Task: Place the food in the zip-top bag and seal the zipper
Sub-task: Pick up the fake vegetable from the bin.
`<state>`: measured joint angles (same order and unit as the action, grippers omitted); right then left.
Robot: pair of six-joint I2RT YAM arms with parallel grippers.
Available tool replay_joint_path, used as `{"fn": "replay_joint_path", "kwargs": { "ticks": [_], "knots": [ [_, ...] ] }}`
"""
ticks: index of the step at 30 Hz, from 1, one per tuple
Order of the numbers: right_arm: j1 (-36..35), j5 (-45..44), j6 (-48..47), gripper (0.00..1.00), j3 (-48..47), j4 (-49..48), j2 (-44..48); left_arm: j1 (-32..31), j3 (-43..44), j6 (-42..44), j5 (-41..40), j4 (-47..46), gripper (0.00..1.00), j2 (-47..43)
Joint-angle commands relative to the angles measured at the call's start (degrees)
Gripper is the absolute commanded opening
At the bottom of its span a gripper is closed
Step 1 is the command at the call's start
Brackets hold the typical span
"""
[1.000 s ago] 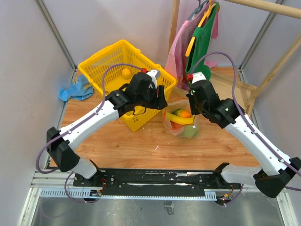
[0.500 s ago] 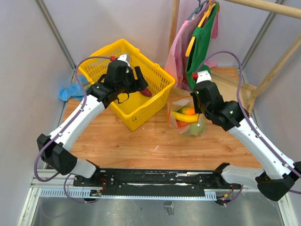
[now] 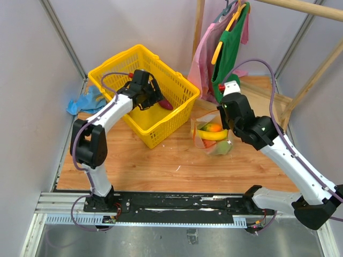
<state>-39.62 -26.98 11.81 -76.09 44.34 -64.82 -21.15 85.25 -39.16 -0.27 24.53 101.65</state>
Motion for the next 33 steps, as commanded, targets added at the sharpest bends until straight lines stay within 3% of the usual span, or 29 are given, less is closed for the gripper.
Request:
{"fn": "replay_joint_path", "kwargs": {
  "ticks": [1, 11, 16, 25, 33],
  "knots": [
    [-0.21, -1.42, -1.52, 0.01, 0.92, -3.05, 1.95, 1.55, 3.34, -3.98, 1.64, -4.69, 0.70, 5.48],
    [-0.28, -1.54, -2.90, 0.01, 1.99, -3.58, 2.67, 2.70, 10.69, -6.62, 1.35, -7.77, 0.67, 18.14],
    [-0.25, -2.15, -3.21, 0.01, 2.32, -3.64, 3.07, 2.69, 13.62, -6.66, 1.96, -6.58, 0.61, 22.95],
    [-0.27, -2.43, -3.39, 0.01, 2.70, -3.84, 3.07, 2.70, 12.78, -5.77, 1.27, -5.46, 0.53, 26.31],
    [-0.22, -2.19, -3.54, 0.01, 2.63, -3.88, 2.95, 2.70, 11.89, -3.17, 0.90, -5.34, 0.35, 25.44]
  ]
}}
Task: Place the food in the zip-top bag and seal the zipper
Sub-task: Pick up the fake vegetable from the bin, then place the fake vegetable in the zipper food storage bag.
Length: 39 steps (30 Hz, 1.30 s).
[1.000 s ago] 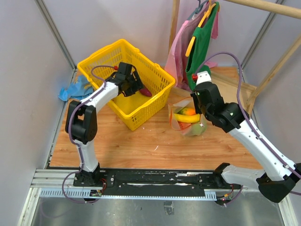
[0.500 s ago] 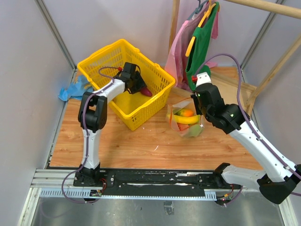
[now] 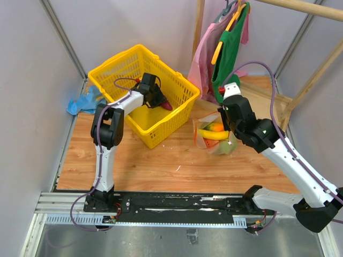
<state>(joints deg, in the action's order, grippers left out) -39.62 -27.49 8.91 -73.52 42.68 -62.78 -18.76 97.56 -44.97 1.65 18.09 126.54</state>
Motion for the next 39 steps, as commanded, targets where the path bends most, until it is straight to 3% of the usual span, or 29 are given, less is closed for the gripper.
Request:
{"fn": "replay_joint_path", "kwargs": {
  "ticks": [1, 7, 18, 26, 39],
  "knots": [
    [-0.26, -1.69, -0.64, 0.01, 0.03, -2.24, 0.95, 0.32, -0.71, 3.00, -0.81, 0.96, 0.32, -0.12],
    [-0.23, -1.44, -0.64, 0.01, 0.02, -2.24, 0.94, 0.33, -2.55, 5.23, -1.22, 0.19, 0.21, -5.67],
    [-0.25, -0.32, -0.13, 0.01, 0.09, -2.45, 0.84, 0.30, -8.30, 11.51, 0.04, -3.16, 0.18, -18.96],
    [-0.25, -0.05, 0.00, 0.01, -0.48, -2.40, 0.61, 0.22, -16.47, 16.50, 7.00, -13.24, 0.16, -30.49],
    [-0.28, 2.27, 0.84, 0.01, -1.41, -2.13, -1.39, -5.13, -29.07, 34.49, 9.62, -25.63, 0.13, -46.92]
  ]
}}
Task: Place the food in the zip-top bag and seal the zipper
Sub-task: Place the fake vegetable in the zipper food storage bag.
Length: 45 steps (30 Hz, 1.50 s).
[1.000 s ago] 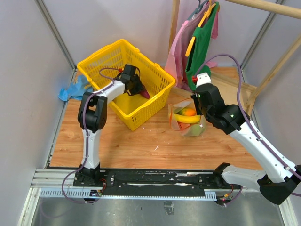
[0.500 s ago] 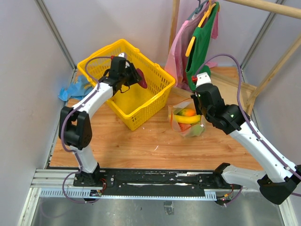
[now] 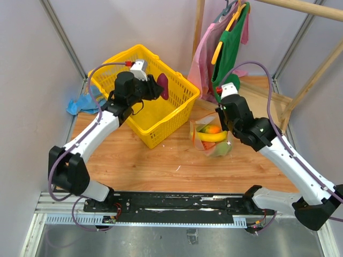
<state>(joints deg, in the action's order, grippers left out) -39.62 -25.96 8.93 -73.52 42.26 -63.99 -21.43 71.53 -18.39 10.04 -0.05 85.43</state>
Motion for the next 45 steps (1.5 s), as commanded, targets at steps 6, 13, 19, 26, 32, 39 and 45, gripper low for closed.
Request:
{"fn": "replay_joint_path", "kwargs": {
  "ticks": [6, 13, 19, 26, 32, 39, 45],
  "knots": [
    [-0.27, 2.44, 1.13, 0.01, -1.93, -1.92, -0.91, -9.83, -7.20, 16.30, -0.47, -11.68, 0.14, -13.14],
    [-0.23, 2.75, 2.08, 0.01, -2.07, -2.08, -1.40, -19.05, -13.76, 22.38, -1.15, -18.70, 0.13, -20.29],
    [-0.22, 3.20, 3.22, 0.01, -2.17, -2.00, -1.40, -25.69, -16.10, 24.14, -2.49, -19.95, 0.12, -20.78],
    [-0.22, 4.15, 4.42, 0.01, -2.12, -2.05, -1.69, -31.57, -17.62, 22.70, -1.52, -22.95, 0.11, -16.84],
    [-0.28, 4.40, 4.94, 0.01, -1.93, -1.83, -1.00, -34.93, -19.18, 23.48, -2.51, -22.95, 0.11, -14.74],
    [-0.22, 4.42, 5.09, 0.01, -1.57, -1.55, -0.36, -35.25, -18.82, 21.39, -5.85, -21.64, 0.22, -13.70],
    [-0.29, 4.50, 5.22, 0.01, -1.20, -1.43, -0.12, -35.26, -14.45, 20.02, -13.39, -14.65, 0.37, -14.44]
  ]
}}
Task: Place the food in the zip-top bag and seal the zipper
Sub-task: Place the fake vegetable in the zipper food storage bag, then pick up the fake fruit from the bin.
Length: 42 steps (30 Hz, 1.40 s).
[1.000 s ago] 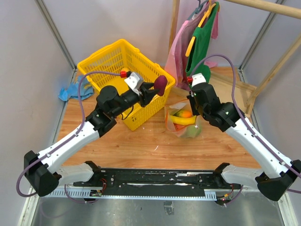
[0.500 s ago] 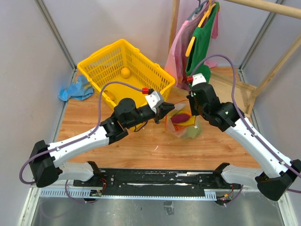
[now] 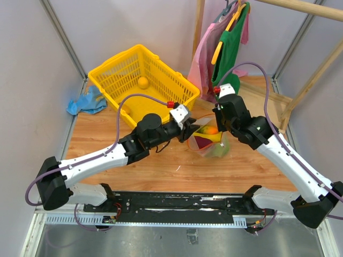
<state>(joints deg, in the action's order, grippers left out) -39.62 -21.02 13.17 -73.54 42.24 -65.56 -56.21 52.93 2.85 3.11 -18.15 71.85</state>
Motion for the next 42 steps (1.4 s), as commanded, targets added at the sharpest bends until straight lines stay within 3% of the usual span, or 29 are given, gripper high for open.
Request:
{"fn": "replay_joint_path", "kwargs": {
  "ticks": [1, 9, 16, 25, 35, 42],
  "knots": [
    [-0.23, -0.55, 0.96, 0.01, -1.15, -1.43, 1.53, -0.48, 4.91, -1.60, -8.30, 4.80, 0.41, -1.06],
    [-0.26, -0.86, 1.02, 0.01, -0.73, -1.41, 1.75, 0.57, 12.82, -2.91, -23.40, 17.53, 0.70, -1.34],
    [-0.28, -0.97, 0.78, 0.01, -0.21, -1.67, 2.22, 9.02, 17.91, -8.92, -28.67, 25.60, 0.99, 0.21],
    [-0.20, -1.07, -0.11, 0.01, 0.25, -2.06, 2.44, 20.97, 23.41, -15.34, -31.20, 33.43, 0.99, 6.30],
    [-0.20, -0.57, -1.02, 0.01, 0.71, -2.48, 2.69, 30.18, 37.82, -25.24, -40.24, 50.91, 0.99, 23.30],
    [-0.17, -0.89, -1.39, 0.01, 1.53, -2.75, 3.41, 34.62, 42.65, -28.14, -41.17, 55.28, 0.99, 33.48]
  ]
}}
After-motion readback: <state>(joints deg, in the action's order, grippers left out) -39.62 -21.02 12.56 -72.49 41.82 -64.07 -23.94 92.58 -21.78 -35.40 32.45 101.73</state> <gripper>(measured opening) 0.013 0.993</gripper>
